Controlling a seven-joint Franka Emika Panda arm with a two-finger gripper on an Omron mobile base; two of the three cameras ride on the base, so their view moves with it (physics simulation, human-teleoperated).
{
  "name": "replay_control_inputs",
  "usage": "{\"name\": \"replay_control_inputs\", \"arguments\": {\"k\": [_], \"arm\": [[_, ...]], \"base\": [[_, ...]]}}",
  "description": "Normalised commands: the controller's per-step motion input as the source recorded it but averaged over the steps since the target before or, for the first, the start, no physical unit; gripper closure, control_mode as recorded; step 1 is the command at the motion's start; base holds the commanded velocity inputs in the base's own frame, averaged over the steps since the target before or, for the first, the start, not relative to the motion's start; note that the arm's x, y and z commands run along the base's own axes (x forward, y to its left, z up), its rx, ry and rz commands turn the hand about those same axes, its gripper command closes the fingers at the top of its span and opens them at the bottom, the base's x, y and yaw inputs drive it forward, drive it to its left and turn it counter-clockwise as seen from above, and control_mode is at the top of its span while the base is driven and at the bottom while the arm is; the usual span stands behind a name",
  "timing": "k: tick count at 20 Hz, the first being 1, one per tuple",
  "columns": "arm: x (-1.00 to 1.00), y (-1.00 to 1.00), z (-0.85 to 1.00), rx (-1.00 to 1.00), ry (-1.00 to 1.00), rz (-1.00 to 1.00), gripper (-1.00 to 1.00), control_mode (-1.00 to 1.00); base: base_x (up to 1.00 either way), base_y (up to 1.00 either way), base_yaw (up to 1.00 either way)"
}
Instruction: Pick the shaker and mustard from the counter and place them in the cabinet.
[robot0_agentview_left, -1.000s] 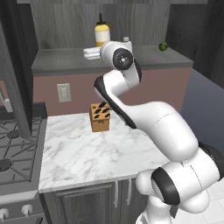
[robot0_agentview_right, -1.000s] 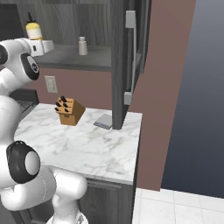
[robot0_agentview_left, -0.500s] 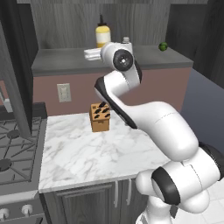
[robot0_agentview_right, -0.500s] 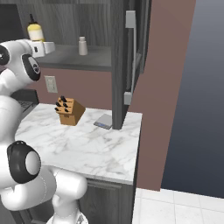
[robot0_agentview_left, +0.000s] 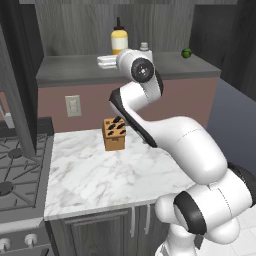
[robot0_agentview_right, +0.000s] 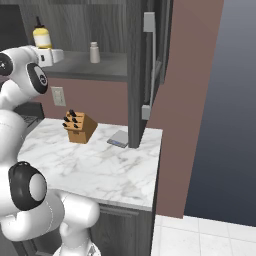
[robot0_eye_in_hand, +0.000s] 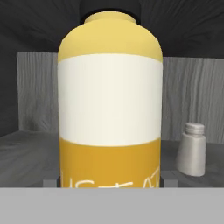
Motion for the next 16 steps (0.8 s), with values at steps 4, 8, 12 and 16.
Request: {"name": "replay_control_inputs", "arguments": {"k": [4, 8, 12, 16], "arm": [[0.09, 0.0, -0.04, 0.0, 0.0, 0.0, 1.0, -1.0], [0.15, 0.0, -0.11, 0.0, 0.0, 0.0, 1.0, -1.0], [0.28, 0.0, -0.05, 0.0, 0.0, 0.0, 1.0, -1.0], [0.31, 0.0, -0.13, 0.0, 0.0, -0.01, 1.0, -1.0]], "base": [[0.0, 0.0, 0.0], [0.0, 0.0, 0.0], [0.0, 0.0, 0.0], [0.0, 0.0, 0.0]]}}
